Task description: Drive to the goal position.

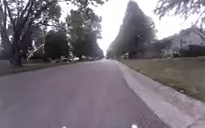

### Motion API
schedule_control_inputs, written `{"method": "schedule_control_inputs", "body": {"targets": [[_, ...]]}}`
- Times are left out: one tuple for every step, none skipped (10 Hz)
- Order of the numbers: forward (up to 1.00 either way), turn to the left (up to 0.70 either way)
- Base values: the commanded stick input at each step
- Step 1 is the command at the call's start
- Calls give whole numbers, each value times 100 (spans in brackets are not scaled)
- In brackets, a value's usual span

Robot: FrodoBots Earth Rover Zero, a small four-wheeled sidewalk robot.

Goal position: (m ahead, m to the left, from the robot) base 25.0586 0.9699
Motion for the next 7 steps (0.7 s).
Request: {"method": "schedule_control_inputs", "body": {"targets": [[100,-19],[100,-33],[100,-23],[100,-10],[100,0],[100,0],[100,0]]}}
